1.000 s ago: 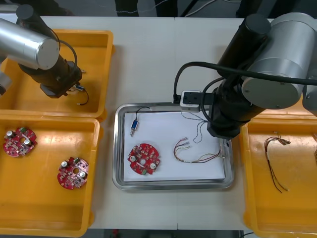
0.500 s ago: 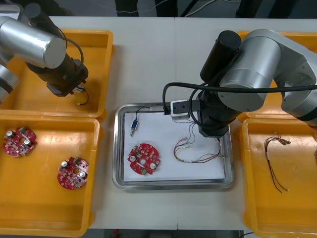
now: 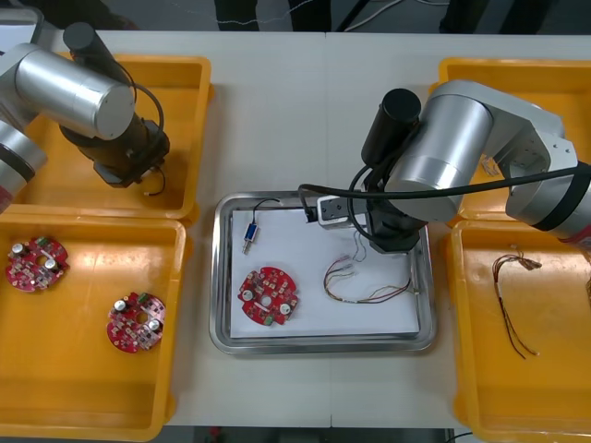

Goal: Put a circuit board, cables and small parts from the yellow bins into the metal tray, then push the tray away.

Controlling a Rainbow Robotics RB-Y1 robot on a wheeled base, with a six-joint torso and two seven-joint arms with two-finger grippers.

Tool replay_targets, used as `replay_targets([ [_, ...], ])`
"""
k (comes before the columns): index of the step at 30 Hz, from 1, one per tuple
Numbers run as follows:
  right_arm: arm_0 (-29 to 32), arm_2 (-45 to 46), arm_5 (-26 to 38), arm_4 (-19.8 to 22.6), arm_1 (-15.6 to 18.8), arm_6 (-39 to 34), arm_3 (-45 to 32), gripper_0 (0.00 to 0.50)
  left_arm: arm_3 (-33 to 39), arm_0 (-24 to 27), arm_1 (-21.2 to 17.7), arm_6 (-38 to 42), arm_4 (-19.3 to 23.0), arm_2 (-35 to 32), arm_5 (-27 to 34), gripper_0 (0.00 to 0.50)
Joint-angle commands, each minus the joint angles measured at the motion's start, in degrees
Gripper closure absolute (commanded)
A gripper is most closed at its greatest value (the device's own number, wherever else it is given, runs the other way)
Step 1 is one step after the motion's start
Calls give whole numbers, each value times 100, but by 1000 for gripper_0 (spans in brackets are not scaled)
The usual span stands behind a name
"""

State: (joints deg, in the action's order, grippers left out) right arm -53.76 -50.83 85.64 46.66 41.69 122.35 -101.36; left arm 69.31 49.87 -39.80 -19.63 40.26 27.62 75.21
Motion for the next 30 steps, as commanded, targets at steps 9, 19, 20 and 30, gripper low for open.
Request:
replay_targets([
  [9,-222,-296,-338,-315,-188,96,213,500,-6,278,113,363,-53,86,-76,500],
  [19,-222,-410,-364,-324,-197,-10,213,0,3,287,69,328,-35,86,-76,500],
  [20,-222,-401,-355,-324,-197,-27,213,0,-6,287,52,310,-35,86,-76,500],
  [30,-231,-67,137,-96,-188,-159,20,0,258,287,-124,91,88,-160,372,500],
])
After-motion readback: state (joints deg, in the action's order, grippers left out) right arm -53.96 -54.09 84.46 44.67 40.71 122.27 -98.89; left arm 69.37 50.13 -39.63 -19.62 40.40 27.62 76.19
